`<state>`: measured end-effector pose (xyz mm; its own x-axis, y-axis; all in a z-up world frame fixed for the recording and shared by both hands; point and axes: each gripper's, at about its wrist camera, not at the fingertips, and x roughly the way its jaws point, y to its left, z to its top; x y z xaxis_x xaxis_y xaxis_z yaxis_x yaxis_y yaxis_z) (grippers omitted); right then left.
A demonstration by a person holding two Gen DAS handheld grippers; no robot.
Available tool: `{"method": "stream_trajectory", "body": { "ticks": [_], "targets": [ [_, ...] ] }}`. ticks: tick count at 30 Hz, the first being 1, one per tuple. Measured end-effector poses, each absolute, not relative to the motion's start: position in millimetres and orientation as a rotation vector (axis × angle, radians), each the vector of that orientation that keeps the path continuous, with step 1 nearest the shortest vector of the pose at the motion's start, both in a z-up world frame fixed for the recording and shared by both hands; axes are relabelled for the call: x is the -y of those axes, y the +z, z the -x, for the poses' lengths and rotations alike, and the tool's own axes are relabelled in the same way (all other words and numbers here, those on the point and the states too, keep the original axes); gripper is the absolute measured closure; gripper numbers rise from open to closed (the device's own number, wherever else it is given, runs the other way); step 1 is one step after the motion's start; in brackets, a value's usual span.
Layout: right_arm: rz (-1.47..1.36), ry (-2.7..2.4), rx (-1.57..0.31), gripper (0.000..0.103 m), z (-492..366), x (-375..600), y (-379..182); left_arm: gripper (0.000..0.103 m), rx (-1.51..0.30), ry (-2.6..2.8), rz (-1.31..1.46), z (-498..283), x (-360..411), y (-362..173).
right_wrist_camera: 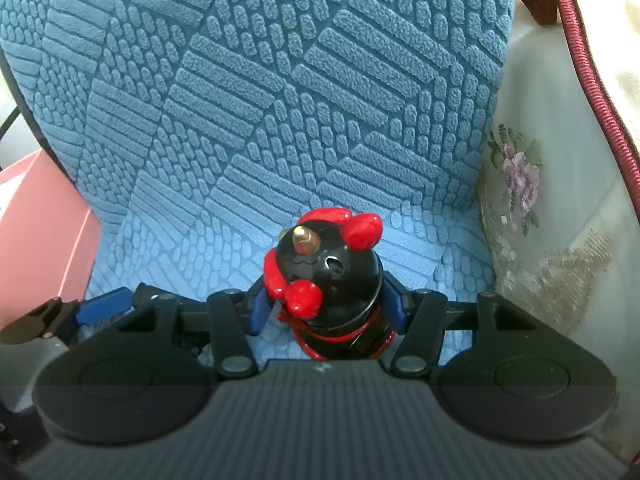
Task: Organize rigid objects
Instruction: 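Grasp the black USB stick with the left gripper while the right grasps the red devil figurine, then lift the USB stick and figurine and carry both over the pink box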
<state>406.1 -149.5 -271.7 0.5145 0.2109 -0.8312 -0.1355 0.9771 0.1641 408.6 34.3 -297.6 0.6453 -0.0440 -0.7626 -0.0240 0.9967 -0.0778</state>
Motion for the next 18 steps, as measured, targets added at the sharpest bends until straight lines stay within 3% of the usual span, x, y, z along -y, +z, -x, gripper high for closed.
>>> {"method": "stream_trajectory", "body": {
  "ticks": [18],
  "targets": [
    [-0.044, 0.228, -1.007, 0.044, -399.5, 142.8, -272.4, 0.017, -0.867, 0.002, 0.011, -408.5, -34.0, -299.8]
  ]
}}
